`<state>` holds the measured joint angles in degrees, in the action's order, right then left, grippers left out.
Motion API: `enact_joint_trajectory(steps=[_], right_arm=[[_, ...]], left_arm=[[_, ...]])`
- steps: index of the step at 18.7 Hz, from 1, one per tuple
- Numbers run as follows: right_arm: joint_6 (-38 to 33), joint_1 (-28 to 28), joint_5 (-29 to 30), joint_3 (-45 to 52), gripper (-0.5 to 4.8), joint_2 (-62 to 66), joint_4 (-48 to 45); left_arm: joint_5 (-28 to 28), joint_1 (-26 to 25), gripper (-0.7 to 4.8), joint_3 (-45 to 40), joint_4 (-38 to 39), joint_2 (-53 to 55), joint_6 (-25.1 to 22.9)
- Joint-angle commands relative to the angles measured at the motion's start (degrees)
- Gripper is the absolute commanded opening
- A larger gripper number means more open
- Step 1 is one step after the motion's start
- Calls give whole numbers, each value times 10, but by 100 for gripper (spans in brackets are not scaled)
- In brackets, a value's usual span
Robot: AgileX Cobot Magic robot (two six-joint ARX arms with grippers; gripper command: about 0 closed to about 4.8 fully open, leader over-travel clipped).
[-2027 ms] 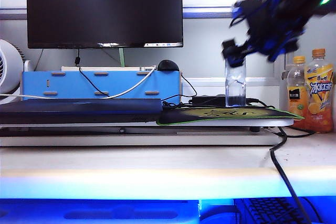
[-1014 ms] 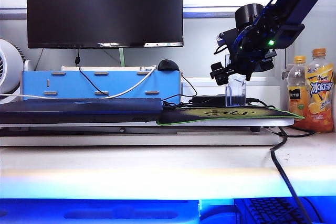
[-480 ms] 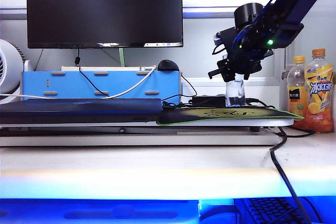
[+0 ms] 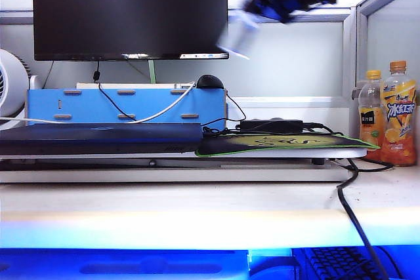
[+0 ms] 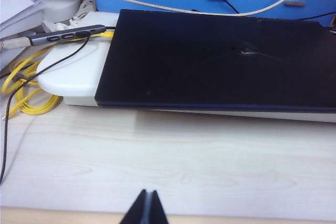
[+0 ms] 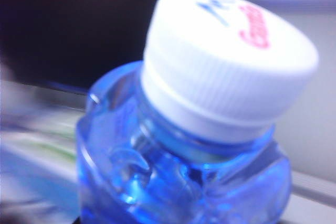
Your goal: Pick up the mineral water bottle and place it on the laptop.
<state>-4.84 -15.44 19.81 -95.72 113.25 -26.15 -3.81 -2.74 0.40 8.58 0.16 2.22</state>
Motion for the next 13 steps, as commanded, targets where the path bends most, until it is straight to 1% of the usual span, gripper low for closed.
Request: enact_joint_trajectory(steps=[1, 3, 6, 10, 12, 13], right_arm=[[-18, -42, 47, -6, -5, -2, 11], [-4, -73, 48, -7, -5, 12, 19], [-4, -104, 45, -12, -5, 46, 26], [4, -117, 43, -12, -5, 77, 43], [13, -133, 43, -12, -5, 89, 47], [36, -149, 42, -12, -5, 95, 47]], left_arm=[[-1, 0, -2, 0, 0, -1, -1], [-1, 0, -2, 0, 0, -1, -1], [-1, 0, -2, 0, 0, -1, -1], [-1, 0, -2, 0, 0, -1, -1], [-1, 0, -2, 0, 0, -1, -1], [-1, 0, -2, 0, 0, -1, -1]])
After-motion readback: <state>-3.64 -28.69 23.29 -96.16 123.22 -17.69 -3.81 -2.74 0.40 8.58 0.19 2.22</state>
